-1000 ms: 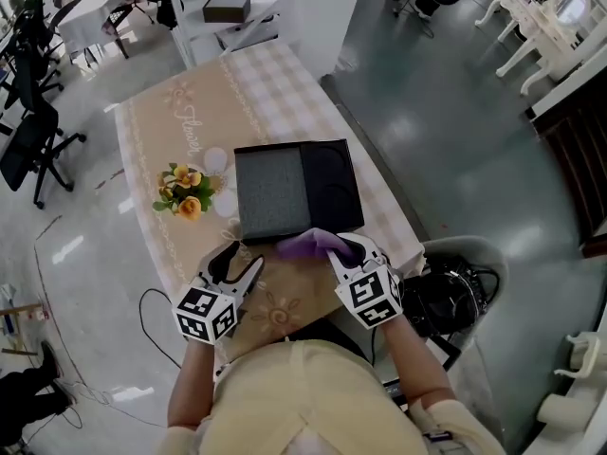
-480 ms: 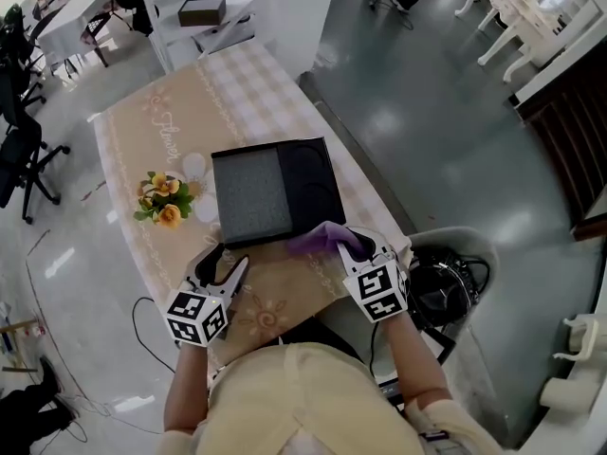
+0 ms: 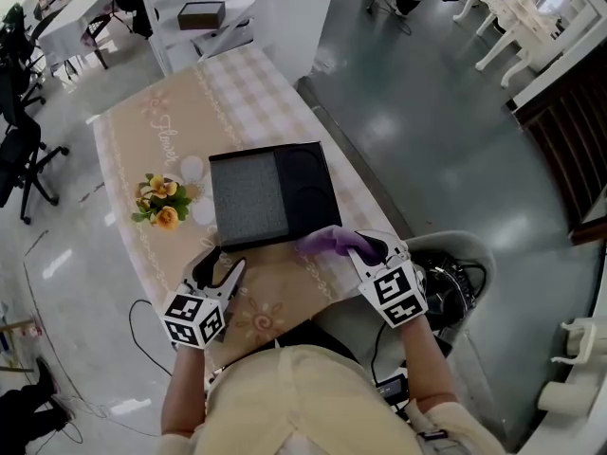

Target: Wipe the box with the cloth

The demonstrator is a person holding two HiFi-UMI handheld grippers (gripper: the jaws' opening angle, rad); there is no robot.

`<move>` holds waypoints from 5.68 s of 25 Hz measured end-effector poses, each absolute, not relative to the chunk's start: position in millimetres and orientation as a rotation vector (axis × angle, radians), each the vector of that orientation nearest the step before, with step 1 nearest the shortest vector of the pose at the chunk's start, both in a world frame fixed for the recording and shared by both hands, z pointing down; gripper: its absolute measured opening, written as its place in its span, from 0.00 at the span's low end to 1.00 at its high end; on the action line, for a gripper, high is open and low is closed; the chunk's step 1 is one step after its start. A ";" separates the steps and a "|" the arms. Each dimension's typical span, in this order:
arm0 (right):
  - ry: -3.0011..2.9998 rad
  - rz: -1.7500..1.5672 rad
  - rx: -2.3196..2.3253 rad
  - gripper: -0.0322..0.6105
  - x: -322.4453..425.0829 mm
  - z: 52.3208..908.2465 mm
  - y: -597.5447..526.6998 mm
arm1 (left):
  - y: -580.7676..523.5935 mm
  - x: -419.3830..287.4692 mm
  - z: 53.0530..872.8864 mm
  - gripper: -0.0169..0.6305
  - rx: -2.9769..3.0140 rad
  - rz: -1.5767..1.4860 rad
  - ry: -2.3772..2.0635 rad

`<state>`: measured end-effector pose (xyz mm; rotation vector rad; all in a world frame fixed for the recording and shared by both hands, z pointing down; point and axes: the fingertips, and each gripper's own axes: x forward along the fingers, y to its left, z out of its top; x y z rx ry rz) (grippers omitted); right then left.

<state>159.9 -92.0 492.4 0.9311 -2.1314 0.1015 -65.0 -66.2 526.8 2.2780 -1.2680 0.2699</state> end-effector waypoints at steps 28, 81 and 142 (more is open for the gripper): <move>-1.955 -0.192 1.338 0.17 204.0 447.2 -245.5 | -67.9 -65.8 527.9 0.41 2.247 0.303 -1.319; -2.108 0.116 0.619 0.16 174.8 537.9 -144.7 | -70.9 -64.8 530.7 0.41 2.279 0.329 -1.349; -1.621 -0.293 -0.206 0.16 68.0 507.1 -311.6 | -75.5 -59.9 535.7 0.40 2.268 0.504 -1.450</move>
